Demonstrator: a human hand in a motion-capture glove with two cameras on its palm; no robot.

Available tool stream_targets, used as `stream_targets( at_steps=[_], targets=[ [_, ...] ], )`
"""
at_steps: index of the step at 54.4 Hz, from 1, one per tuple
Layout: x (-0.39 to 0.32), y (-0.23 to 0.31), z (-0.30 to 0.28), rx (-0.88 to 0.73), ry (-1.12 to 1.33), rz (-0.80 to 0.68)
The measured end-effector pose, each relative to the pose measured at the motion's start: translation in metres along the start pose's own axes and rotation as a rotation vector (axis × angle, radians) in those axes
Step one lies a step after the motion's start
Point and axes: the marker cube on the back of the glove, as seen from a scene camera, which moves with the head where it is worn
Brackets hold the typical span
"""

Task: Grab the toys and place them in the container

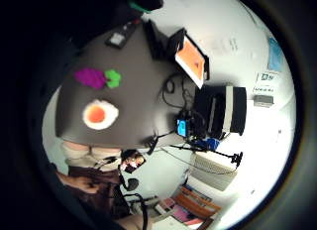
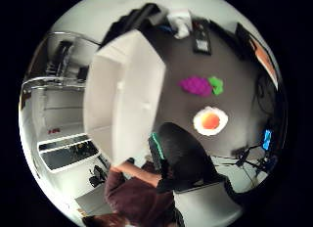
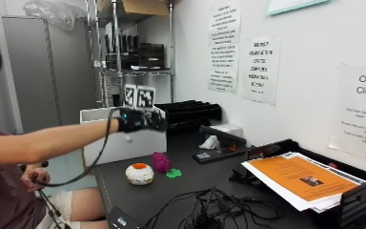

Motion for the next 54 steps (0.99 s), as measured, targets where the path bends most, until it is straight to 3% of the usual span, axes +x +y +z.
stream_targets(
  at_steps=[11, 17, 23, 28, 35, 40, 54],
  targets=[
    [0.009, 0.003, 0.158, -0.196, -0.144, 0.009],
    [0.011, 0.003, 0.196, -0.252, -0.013, 0.022],
    [0.007, -0.003, 0.201, -0.182, -0.023, -0.009],
    [0.004, -0.013, 0.194, -0.101, -0.115, -0.038],
    [0.002, -0.026, 0.171, -0.185, -0.224, -0.02],
    [0.001, -0.032, 0.134, -0.16, -0.249, 0.009],
    [-0.029, -0.041, -0.033, 0.195, -0.37, -0.014]
  ],
)
